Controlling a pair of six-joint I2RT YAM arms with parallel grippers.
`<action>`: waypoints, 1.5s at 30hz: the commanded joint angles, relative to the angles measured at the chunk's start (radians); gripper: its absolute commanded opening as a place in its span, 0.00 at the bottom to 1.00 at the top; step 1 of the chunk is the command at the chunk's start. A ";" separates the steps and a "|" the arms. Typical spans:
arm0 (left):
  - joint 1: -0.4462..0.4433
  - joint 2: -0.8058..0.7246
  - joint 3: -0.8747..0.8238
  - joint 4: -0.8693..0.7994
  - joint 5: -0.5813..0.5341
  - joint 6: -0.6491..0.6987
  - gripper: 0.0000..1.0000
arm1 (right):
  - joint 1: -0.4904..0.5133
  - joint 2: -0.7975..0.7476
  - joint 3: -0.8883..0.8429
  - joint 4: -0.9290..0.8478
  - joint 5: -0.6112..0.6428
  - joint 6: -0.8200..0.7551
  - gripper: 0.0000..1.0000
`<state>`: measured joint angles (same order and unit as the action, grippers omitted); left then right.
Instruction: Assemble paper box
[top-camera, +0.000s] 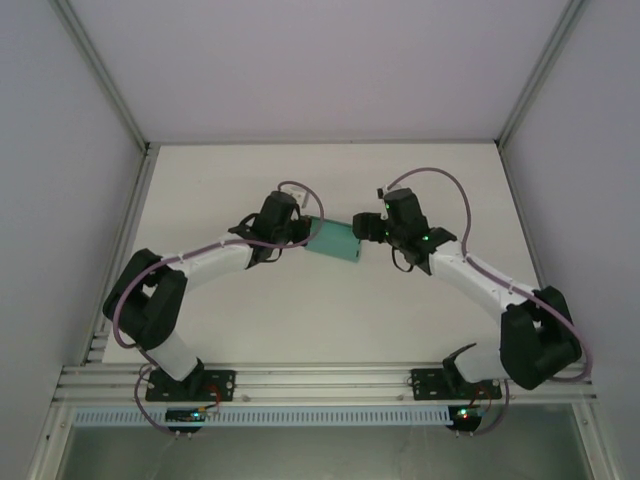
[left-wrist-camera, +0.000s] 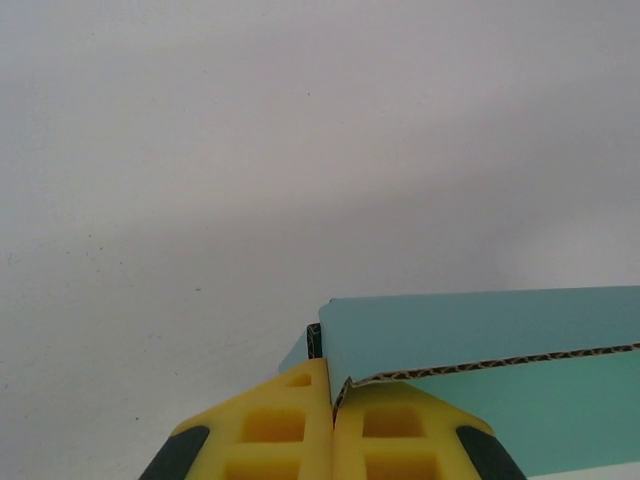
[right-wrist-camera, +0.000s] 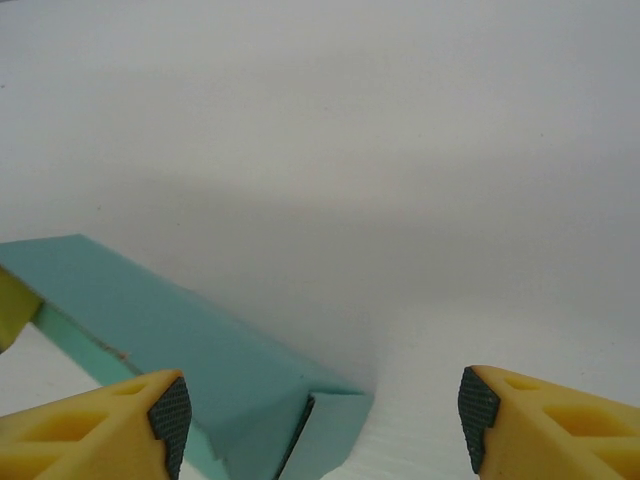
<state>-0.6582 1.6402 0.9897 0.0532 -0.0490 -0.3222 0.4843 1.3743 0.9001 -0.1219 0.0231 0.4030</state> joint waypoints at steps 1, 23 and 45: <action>-0.025 0.064 -0.059 -0.323 0.068 0.012 0.00 | -0.017 0.056 0.039 0.001 -0.037 0.031 0.73; -0.003 -0.120 0.095 -0.445 0.211 0.166 0.64 | -0.032 0.119 -0.104 -0.007 -0.077 0.167 0.64; 0.184 -0.035 0.075 -0.310 0.539 -0.046 0.87 | -0.045 0.149 -0.166 -0.004 -0.080 0.207 0.62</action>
<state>-0.4847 1.5814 1.0870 -0.2920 0.4107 -0.3309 0.4427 1.4624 0.8005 0.0628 -0.0788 0.6109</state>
